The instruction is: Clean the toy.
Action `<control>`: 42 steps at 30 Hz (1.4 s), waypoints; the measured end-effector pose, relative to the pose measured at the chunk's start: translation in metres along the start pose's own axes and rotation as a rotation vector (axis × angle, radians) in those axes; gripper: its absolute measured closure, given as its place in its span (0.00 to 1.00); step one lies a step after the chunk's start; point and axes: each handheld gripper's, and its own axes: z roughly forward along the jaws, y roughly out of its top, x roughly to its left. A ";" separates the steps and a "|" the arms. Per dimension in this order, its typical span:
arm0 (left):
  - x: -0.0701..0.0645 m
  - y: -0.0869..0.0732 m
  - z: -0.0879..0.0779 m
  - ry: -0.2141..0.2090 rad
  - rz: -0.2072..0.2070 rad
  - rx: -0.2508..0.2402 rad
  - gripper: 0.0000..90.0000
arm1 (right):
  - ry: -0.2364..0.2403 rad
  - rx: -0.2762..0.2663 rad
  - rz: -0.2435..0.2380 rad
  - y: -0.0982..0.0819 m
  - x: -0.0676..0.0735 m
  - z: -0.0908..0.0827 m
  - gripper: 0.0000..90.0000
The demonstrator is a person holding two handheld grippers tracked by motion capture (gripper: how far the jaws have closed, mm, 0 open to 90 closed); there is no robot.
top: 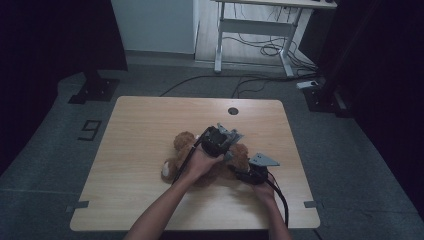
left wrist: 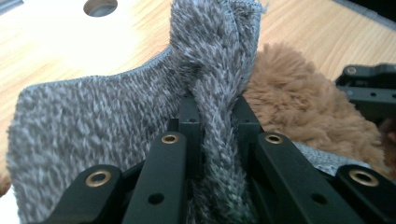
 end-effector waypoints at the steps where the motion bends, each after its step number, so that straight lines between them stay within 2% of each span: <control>1: 0.005 -0.001 -0.001 -0.002 -0.016 0.004 0.88 | 0.002 -0.002 0.004 0.000 -0.001 0.000 0.47; 3: 0.015 -0.005 -0.004 0.033 -0.019 0.026 0.88 | 0.001 -0.004 -0.012 0.001 0.001 0.000 0.47; 5: 0.029 -0.013 -0.011 0.003 -0.072 0.013 0.88 | 0.000 -0.007 -0.023 0.001 0.002 0.000 0.47; 6: 0.036 -0.016 -0.016 0.002 -0.092 0.005 0.88 | -0.001 -0.009 -0.022 0.001 0.003 0.000 0.47; 7: 0.038 -0.017 -0.019 0.018 -0.092 0.000 0.88 | -0.002 -0.008 -0.025 0.001 0.003 0.001 0.47; 10: 0.048 -0.024 -0.034 0.160 -0.028 0.026 0.88 | -0.001 -0.007 -0.019 0.001 0.003 0.001 0.47; 11: 0.051 -0.026 -0.036 0.165 -0.032 0.027 0.88 | -0.001 -0.008 -0.019 0.001 0.003 0.001 0.47; 14: 0.072 -0.041 -0.042 0.166 -0.081 0.049 0.88 | -0.003 -0.008 -0.021 0.001 0.003 0.001 0.47; 18: 0.091 -0.058 -0.043 0.163 -0.147 0.043 0.88 | -0.001 -0.009 -0.019 0.001 0.003 0.001 0.47; 24: 0.100 -0.072 -0.042 0.195 -0.157 0.055 0.88 | -0.002 -0.008 -0.018 0.001 0.003 0.001 0.47; 30: 0.116 -0.098 -0.036 0.205 -0.226 0.114 0.89 | 0.000 -0.008 -0.011 0.001 0.003 0.001 0.47; 33: 0.117 -0.105 -0.035 0.203 -0.218 0.140 0.88 | 0.004 -0.008 -0.007 0.001 0.002 0.001 0.47; 35: 0.119 -0.102 -0.043 0.197 -0.229 0.128 0.88 | 0.005 -0.008 -0.003 0.001 0.001 0.001 0.47; 37: 0.115 -0.090 -0.056 0.220 -0.194 0.090 0.88 | 0.005 -0.005 -0.005 0.001 0.001 0.000 0.47; 39: 0.106 -0.073 -0.072 0.210 -0.164 0.023 0.88 | 0.006 -0.004 -0.006 0.001 0.001 0.000 0.47; 41: 0.091 -0.056 -0.082 0.186 -0.122 -0.026 0.88 | 0.008 -0.006 0.000 0.001 0.001 0.000 0.47; 42: 0.077 -0.044 -0.087 0.158 -0.084 -0.055 0.88 | 0.008 -0.008 0.000 0.001 0.001 0.001 0.47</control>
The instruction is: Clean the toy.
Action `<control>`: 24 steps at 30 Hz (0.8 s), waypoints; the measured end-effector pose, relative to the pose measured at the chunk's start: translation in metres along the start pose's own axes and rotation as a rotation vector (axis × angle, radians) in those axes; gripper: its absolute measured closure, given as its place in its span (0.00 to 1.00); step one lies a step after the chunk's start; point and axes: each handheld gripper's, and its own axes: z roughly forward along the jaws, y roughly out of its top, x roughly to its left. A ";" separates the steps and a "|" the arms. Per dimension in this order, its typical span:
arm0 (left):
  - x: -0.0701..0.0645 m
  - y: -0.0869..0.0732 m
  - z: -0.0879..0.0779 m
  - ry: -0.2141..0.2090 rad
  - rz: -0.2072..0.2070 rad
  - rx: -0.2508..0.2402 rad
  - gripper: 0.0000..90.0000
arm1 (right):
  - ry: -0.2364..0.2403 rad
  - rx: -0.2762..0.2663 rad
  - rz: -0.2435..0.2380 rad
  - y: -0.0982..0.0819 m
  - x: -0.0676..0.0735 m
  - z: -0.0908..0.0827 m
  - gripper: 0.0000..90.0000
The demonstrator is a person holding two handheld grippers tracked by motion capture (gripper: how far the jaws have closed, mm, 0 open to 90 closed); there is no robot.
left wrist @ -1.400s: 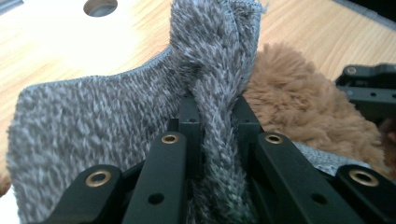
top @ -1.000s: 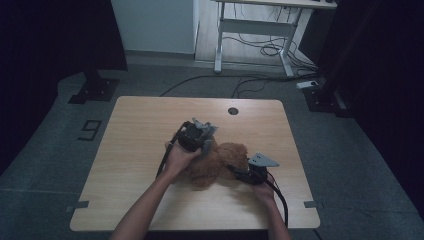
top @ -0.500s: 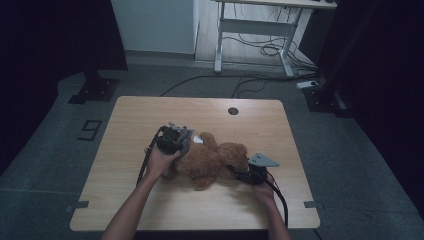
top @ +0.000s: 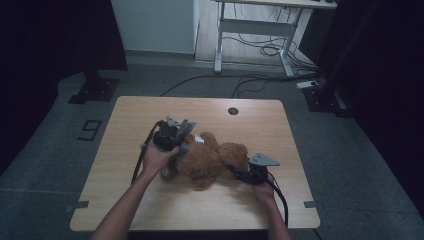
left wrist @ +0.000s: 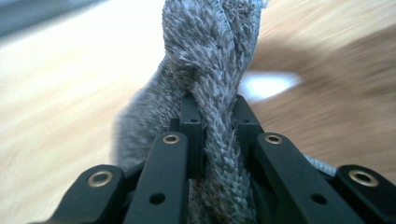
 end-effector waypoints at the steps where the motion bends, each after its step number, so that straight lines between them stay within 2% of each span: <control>1: -0.009 0.006 -0.002 -0.022 0.016 -0.016 0.88 | 0.002 0.002 0.001 0.000 0.000 0.000 0.47; 2: -0.025 0.016 -0.004 -0.067 0.038 -0.035 0.88 | 0.000 0.000 0.001 0.000 0.000 0.000 0.47; 4: -0.048 0.027 -0.002 -0.129 0.062 -0.055 0.88 | 0.000 0.001 0.003 0.000 0.000 0.000 0.47; 5: -0.065 0.034 0.003 -0.157 0.089 -0.055 0.88 | 0.000 0.001 0.004 0.000 0.000 0.000 0.47; 7: -0.087 0.043 0.013 -0.174 0.127 -0.047 0.88 | -0.001 0.003 0.001 0.000 0.001 -0.001 0.47; 8: -0.101 0.048 0.024 -0.179 0.147 -0.034 0.88 | -0.001 0.004 0.000 0.000 0.001 -0.001 0.47; 11: -0.121 0.055 0.056 -0.205 0.148 0.016 0.88 | -0.002 0.002 0.000 0.000 0.002 -0.001 0.46; 13: -0.128 0.053 0.078 -0.209 0.133 0.051 0.87 | -0.001 0.006 0.006 0.000 0.002 -0.002 0.46; 16: -0.128 0.051 0.092 -0.212 0.117 0.055 0.87 | 0.003 0.009 0.055 -0.003 -0.002 -0.001 0.46; 18: -0.125 0.053 0.090 -0.220 0.126 0.075 0.87 | 0.002 0.009 0.064 -0.003 -0.002 -0.001 0.46; 20: -0.119 0.053 0.086 -0.212 0.124 0.092 0.87 | -0.007 0.012 0.037 -0.002 0.000 -0.001 0.46; 24: -0.102 0.045 0.080 -0.119 0.133 0.116 0.87 | -0.022 0.012 0.003 -0.002 0.004 -0.001 0.46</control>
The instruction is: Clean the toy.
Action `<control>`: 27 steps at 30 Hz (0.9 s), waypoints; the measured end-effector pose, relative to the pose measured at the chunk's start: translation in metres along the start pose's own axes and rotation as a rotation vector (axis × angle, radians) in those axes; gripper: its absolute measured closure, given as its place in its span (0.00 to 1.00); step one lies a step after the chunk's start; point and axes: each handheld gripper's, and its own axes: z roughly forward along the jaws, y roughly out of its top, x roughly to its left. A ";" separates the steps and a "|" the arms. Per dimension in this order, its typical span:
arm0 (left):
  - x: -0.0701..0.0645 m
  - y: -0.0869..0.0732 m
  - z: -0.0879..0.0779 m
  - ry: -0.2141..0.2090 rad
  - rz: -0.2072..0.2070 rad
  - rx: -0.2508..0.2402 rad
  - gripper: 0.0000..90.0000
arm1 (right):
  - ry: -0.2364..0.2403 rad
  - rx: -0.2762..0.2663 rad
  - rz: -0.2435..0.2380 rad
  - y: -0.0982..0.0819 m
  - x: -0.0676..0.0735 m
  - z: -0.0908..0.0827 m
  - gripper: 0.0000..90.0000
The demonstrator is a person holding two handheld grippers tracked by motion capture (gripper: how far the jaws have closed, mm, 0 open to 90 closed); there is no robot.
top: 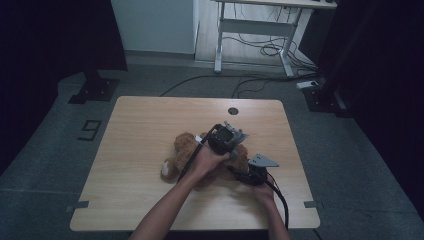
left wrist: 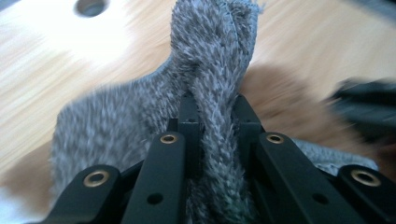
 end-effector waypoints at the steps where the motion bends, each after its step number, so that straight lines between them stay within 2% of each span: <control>1: 0.006 -0.005 0.000 0.011 -0.011 0.010 0.87 | 0.000 0.002 -0.002 0.000 0.000 -0.001 0.46; 2: 0.012 -0.011 -0.001 0.016 -0.029 0.017 0.87 | 0.000 0.000 -0.002 0.000 0.000 0.000 0.46; 3: 0.019 -0.018 -0.001 0.002 -0.049 0.015 0.87 | 0.001 0.001 -0.004 0.000 0.000 -0.001 0.46; 4: 0.025 -0.026 -0.005 -0.025 -0.077 -0.012 0.87 | 0.005 -0.003 -0.001 0.000 0.000 -0.001 0.46; 5: 0.028 -0.031 -0.010 -0.033 -0.079 -0.036 0.88 | 0.011 -0.007 -0.004 0.000 0.001 0.000 0.46; 9: 0.030 -0.042 -0.024 -0.011 -0.056 -0.071 0.88 | 0.024 -0.012 -0.018 0.000 0.003 0.001 0.46; 13: 0.042 -0.046 -0.037 0.001 -0.082 -0.079 0.87 | 0.022 -0.010 -0.012 0.000 0.004 0.001 0.46; 15: 0.050 -0.048 -0.045 0.032 -0.098 -0.076 0.87 | 0.021 -0.009 -0.012 0.000 0.004 0.001 0.46; 17: 0.056 -0.049 -0.051 0.014 -0.144 -0.083 0.88 | 0.021 -0.009 -0.013 0.000 0.003 0.001 0.46; 18: 0.057 -0.048 -0.055 -0.016 -0.172 -0.100 0.88 | 0.021 -0.009 -0.013 0.000 0.003 0.001 0.46; 20: 0.051 -0.043 -0.057 -0.030 -0.162 -0.115 0.88 | 0.025 -0.009 -0.018 0.000 0.003 0.001 0.46; 23: 0.033 -0.028 -0.057 -0.062 -0.115 -0.136 0.88 | 0.025 -0.008 -0.018 0.001 0.003 0.001 0.46; 27: -0.002 -0.003 -0.045 -0.137 -0.050 -0.152 0.88 | 0.023 -0.007 -0.021 0.001 0.003 0.000 0.46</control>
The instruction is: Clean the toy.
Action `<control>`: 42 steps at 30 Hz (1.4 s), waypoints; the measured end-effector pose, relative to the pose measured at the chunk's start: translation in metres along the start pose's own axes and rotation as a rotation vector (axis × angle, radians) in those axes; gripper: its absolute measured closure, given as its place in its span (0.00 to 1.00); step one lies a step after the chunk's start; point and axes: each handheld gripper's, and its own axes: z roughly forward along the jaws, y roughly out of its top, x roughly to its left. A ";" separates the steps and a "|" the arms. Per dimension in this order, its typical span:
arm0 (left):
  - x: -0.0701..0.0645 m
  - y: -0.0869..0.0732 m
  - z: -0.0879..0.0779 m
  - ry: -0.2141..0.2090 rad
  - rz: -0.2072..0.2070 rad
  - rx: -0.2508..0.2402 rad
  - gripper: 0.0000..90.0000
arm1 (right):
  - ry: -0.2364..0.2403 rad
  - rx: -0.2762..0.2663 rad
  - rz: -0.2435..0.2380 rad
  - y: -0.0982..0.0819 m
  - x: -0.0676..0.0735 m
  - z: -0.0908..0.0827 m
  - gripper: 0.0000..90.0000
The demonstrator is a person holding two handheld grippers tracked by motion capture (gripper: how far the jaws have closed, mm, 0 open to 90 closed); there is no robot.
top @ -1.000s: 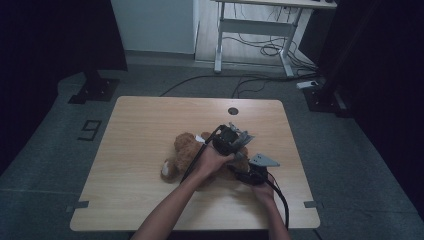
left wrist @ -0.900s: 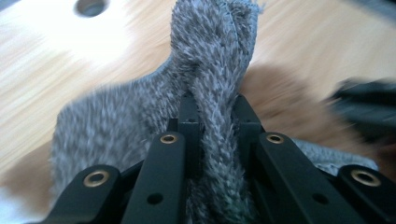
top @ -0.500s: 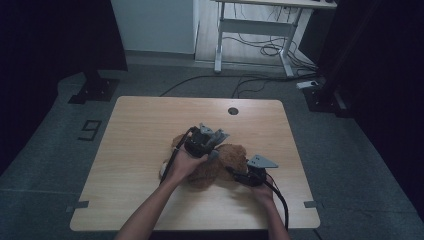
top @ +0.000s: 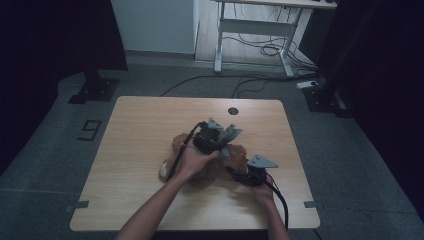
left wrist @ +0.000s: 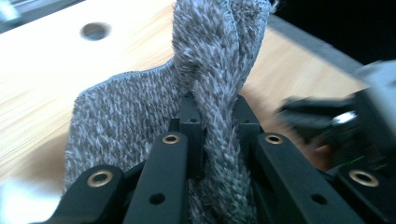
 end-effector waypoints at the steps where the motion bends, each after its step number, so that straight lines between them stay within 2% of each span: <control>1: -0.008 0.004 0.006 -0.017 0.014 0.002 0.88 | 0.001 0.001 0.001 0.000 0.000 0.000 0.46; 4: -0.026 0.008 0.029 -0.032 0.048 0.038 0.88 | 0.001 0.002 0.000 0.000 0.000 0.000 0.46; 7: -0.025 0.002 0.046 -0.027 0.051 0.094 0.88 | 0.001 0.005 -0.002 0.000 0.001 -0.001 0.46; 8: -0.021 -0.002 0.048 -0.041 0.025 0.078 0.88 | 0.000 0.010 -0.002 0.000 0.001 -0.001 0.46; 9: -0.017 -0.004 0.047 -0.055 0.007 0.071 0.88 | -0.001 0.010 0.002 -0.001 0.000 -0.001 0.46; 11: -0.011 -0.006 0.042 -0.052 -0.009 0.062 0.88 | -0.002 0.011 -0.005 -0.001 0.001 0.000 0.46; 14: -0.001 -0.010 0.030 0.019 0.001 0.066 0.88 | -0.003 0.009 -0.004 -0.001 0.000 0.000 0.46; 18: 0.020 -0.024 0.014 0.086 -0.026 0.090 0.88 | 0.000 0.007 0.002 0.000 0.000 0.000 0.46; 21: 0.034 -0.035 0.001 0.078 -0.070 0.062 0.88 | 0.004 0.004 0.007 -0.001 -0.001 0.000 0.46; 25: 0.045 -0.042 -0.015 0.111 -0.072 0.039 0.88 | 0.001 0.004 0.008 -0.001 -0.001 0.000 0.46; 29: 0.069 -0.053 -0.034 0.173 -0.111 0.042 0.88 | 0.003 0.005 0.009 -0.001 -0.001 0.000 0.46; 33: 0.096 -0.068 -0.046 0.258 -0.154 0.081 0.88 | 0.002 0.004 0.009 -0.001 -0.001 0.000 0.46; 35: 0.106 -0.075 -0.049 0.243 -0.191 0.077 0.88 | 0.001 0.003 0.010 -0.001 -0.001 0.000 0.46; 38: 0.107 -0.075 -0.045 0.213 -0.190 0.077 0.88 | -0.003 0.000 0.012 -0.001 -0.001 0.001 0.46; 40: 0.100 -0.069 -0.037 0.202 -0.167 0.090 0.88 | -0.004 0.000 0.014 -0.001 -0.001 0.001 0.46; 42: 0.091 -0.061 -0.028 0.207 -0.131 0.113 0.88 | -0.006 0.000 0.012 -0.001 -0.001 0.001 0.46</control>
